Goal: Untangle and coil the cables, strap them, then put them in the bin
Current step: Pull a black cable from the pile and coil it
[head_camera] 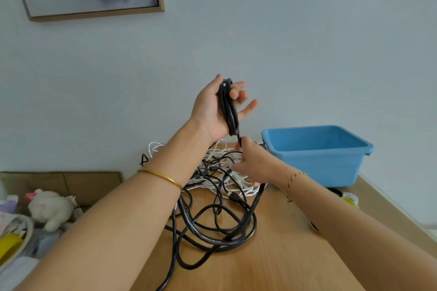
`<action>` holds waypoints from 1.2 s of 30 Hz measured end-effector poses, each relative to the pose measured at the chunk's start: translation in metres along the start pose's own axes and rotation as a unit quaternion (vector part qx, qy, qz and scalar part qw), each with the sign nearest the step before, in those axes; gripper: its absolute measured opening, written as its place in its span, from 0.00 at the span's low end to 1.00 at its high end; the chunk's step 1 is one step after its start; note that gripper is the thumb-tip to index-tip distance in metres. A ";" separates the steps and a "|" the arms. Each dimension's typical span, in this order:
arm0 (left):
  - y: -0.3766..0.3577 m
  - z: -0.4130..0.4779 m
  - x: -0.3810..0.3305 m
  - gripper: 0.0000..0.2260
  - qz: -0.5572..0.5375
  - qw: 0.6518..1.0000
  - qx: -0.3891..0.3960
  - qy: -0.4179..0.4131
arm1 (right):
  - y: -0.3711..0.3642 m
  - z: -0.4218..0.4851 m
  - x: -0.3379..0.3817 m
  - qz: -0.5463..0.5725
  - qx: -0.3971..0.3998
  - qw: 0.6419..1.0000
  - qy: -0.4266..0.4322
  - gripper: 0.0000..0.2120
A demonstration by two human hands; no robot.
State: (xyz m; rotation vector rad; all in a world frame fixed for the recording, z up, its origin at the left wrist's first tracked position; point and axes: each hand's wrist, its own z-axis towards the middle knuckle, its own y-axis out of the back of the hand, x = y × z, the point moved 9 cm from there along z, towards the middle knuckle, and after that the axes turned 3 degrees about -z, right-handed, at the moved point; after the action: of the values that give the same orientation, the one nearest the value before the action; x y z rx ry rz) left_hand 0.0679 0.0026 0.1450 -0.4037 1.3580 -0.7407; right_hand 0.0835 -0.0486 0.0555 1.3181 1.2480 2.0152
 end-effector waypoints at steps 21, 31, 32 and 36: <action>0.031 0.009 -0.046 0.12 0.435 0.868 -0.087 -0.221 | 0.008 -0.045 0.014 0.368 0.123 0.921 -0.030 0.04; 0.022 0.005 -0.023 0.12 0.358 0.928 -0.053 -0.086 | 0.009 -0.029 -0.011 0.143 0.067 0.986 -0.055 0.04; 0.020 0.004 -0.020 0.12 0.338 0.938 -0.047 -0.056 | 0.010 -0.023 -0.015 0.092 0.049 0.993 -0.054 0.06; 0.017 -0.001 -0.008 0.16 0.301 0.952 -0.023 0.041 | 0.003 -0.008 -0.039 0.051 0.015 0.995 -0.087 0.07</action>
State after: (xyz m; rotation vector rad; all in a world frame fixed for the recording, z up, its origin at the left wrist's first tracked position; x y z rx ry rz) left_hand 0.0709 0.0199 0.1393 0.0195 1.4745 -0.2194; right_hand 0.0944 -0.0828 0.0372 1.5645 1.1579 1.9068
